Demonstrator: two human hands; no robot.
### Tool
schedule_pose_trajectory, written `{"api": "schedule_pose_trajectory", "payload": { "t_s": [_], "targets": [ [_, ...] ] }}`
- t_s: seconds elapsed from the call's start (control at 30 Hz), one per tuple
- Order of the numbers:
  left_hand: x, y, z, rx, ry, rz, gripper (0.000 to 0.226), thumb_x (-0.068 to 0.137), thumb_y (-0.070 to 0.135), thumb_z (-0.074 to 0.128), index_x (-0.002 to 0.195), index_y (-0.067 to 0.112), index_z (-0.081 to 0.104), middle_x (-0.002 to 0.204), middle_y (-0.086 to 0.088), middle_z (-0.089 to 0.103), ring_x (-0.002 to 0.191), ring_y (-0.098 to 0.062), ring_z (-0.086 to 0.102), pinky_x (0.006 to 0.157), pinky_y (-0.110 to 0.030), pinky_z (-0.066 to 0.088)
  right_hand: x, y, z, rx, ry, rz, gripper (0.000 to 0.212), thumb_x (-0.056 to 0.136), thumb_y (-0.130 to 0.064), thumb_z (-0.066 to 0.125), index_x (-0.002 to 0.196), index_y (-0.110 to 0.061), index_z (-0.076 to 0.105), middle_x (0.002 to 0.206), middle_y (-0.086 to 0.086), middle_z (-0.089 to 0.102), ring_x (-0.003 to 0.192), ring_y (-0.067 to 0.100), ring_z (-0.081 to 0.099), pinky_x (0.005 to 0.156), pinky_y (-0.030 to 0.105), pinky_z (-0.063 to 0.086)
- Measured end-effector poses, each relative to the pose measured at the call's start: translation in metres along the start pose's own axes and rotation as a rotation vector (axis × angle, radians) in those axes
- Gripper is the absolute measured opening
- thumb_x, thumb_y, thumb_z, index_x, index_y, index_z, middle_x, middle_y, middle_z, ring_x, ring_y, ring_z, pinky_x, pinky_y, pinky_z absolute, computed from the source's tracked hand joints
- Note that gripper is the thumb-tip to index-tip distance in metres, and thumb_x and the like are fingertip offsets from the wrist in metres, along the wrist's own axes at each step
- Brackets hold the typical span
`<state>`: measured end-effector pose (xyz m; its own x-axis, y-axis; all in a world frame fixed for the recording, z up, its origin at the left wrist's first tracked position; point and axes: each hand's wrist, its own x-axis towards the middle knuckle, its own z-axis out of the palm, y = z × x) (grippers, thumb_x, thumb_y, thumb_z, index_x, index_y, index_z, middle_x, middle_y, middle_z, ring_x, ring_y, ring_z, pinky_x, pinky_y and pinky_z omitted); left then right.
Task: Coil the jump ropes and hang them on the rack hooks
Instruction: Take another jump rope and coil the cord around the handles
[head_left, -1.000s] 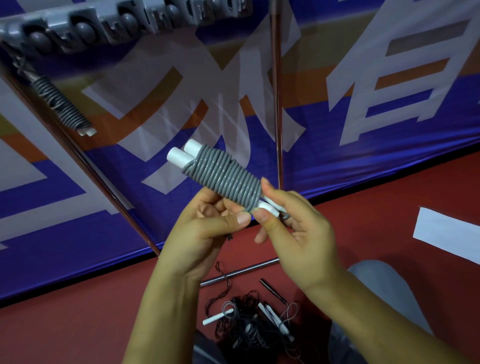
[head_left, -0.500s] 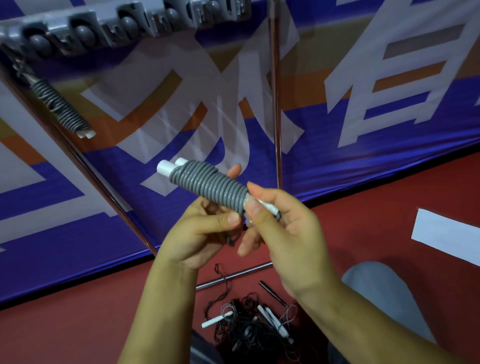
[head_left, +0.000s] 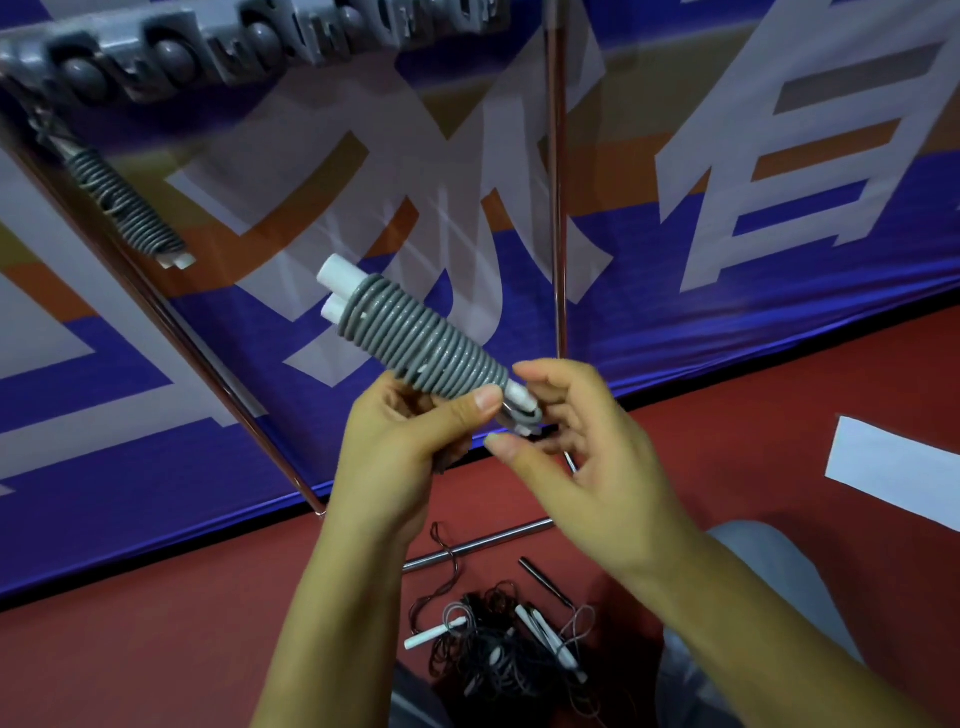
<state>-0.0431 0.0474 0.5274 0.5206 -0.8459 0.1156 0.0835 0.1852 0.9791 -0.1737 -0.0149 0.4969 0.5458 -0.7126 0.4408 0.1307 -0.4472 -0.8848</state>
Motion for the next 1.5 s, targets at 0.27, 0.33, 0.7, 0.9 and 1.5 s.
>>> {"api": "schedule_pose_trajectory", "payload": {
  "t_s": [0.27,0.33,0.7,0.9,1.5],
  "targets": [
    [-0.004,-0.002,0.009,-0.042,0.025,-0.037,0.025,0.070,0.015,0.070,0.083,-0.002,0.057,0.060,-0.007,0.053,0.039,-0.009,0.035,0.037,-0.016,0.029,0.001,0.013,0.005,-0.300,0.183,-0.317,0.040,0.081,-0.019,0.065,0.118,-0.017,0.054,0.114,-0.006,0.056,0.105,-0.004,0.051,0.092,0.008,0.041],
    [-0.005,-0.002,0.012,-0.063,0.038,-0.035,0.019,0.071,0.014,0.069,0.077,0.002,0.056,0.056,-0.002,0.052,0.038,-0.008,0.034,0.036,-0.017,0.027,0.000,0.013,0.005,-0.310,0.203,-0.341,0.038,0.081,-0.016,0.064,0.118,-0.018,0.054,0.117,-0.007,0.054,0.109,-0.001,0.052,0.094,0.011,0.041],
    [-0.009,0.006,0.008,-0.078,-0.063,-0.206,0.022,0.080,0.026,0.057,0.074,0.006,0.051,0.061,-0.006,0.060,0.041,-0.008,0.038,0.041,-0.015,0.032,0.000,0.025,0.005,-0.289,0.369,-0.291,0.033,0.086,-0.024,0.062,0.109,-0.002,0.069,0.101,0.002,0.068,0.088,0.010,0.065,0.077,0.023,0.054],
    [-0.007,0.001,0.001,-0.165,-0.244,-0.345,0.024,0.081,0.024,0.062,0.086,0.001,0.070,0.076,-0.014,0.068,0.044,-0.006,0.043,0.044,-0.014,0.037,0.000,0.026,0.000,-0.268,0.380,-0.330,0.030,0.086,-0.018,0.062,0.109,0.000,0.068,0.104,-0.001,0.063,0.091,0.010,0.065,0.079,0.019,0.054],
    [-0.004,0.005,0.001,0.093,-0.215,-0.235,0.017,0.080,-0.008,0.059,0.075,0.003,0.048,0.078,-0.012,0.071,0.055,-0.016,0.065,0.048,-0.023,0.052,0.009,0.027,-0.004,-0.303,0.345,-0.297,0.030,0.084,-0.022,0.062,0.104,-0.002,0.071,0.099,0.007,0.068,0.087,0.008,0.064,0.075,0.017,0.053]
  ]
}}
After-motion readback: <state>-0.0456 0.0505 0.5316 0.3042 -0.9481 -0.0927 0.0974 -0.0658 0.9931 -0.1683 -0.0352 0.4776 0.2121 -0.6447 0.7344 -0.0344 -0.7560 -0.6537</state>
